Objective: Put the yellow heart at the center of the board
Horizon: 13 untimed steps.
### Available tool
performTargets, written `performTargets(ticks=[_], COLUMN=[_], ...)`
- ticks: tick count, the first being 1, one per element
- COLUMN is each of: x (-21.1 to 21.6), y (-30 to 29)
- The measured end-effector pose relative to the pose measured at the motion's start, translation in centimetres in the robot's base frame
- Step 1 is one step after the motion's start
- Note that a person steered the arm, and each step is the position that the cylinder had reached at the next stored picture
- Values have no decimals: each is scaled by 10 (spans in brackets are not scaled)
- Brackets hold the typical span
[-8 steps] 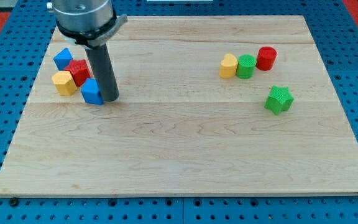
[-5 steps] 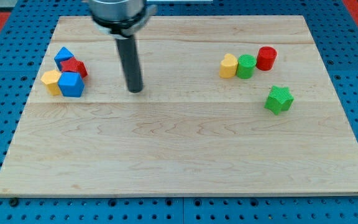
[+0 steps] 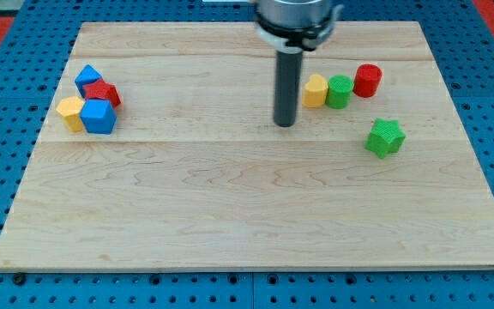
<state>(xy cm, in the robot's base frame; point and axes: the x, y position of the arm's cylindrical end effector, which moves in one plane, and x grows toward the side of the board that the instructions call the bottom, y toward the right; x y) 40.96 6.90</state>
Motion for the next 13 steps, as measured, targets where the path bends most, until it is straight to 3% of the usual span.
performTargets(ticks=[3,4,5,7,8,9,10,13], x=[-29,-41,-51,-88,-107,-93,-91,-101], y=[157,109,-1,29,-16,-125,-186,-175])
